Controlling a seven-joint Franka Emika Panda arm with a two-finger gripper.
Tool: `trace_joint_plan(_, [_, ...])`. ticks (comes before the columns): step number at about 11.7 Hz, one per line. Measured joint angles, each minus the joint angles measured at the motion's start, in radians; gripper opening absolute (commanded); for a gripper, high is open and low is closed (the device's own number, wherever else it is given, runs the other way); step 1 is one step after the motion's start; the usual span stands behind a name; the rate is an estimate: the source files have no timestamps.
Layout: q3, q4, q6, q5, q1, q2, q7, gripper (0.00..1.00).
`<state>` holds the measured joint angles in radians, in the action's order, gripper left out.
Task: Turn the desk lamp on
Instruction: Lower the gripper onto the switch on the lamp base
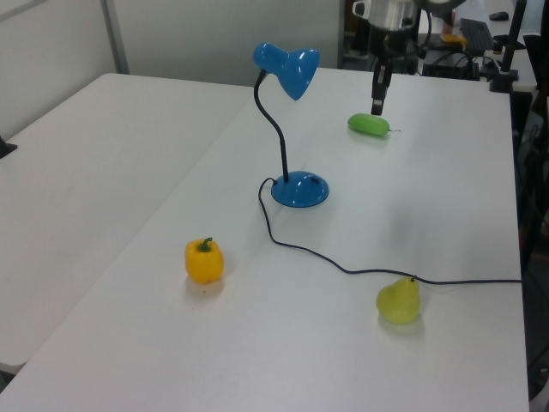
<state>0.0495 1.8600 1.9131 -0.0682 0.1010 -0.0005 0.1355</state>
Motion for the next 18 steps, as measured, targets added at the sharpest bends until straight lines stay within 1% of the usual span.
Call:
trace_joint_plan(2, [-0.005, 0.059, 0.060, 0.008, 0.000, 0.011, 0.009, 0.00])
trace_joint_plan(3, [-0.018, 0.100, 0.116, 0.015, 0.000, 0.014, 0.010, 0.01])
trace_joint_plan(4, [-0.029, 0.143, 0.181, 0.020, 0.001, 0.016, 0.010, 0.01])
trace_joint_plan(7, [-0.043, 0.264, 0.400, 0.020, 0.001, 0.017, 0.010, 0.01])
trace_joint_plan(9, [-0.048, 0.312, 0.528, 0.020, 0.001, 0.028, 0.006, 0.01])
trace_joint_plan(11, [-0.048, 0.321, 0.638, 0.020, 0.001, 0.072, 0.003, 0.01])
trace_joint_plan(15, [-0.048, 0.311, 0.812, 0.020, 0.001, 0.175, 0.000, 0.01])
trace_joint_plan(18, [-0.048, 0.275, 0.863, 0.020, -0.001, 0.226, 0.000, 0.00])
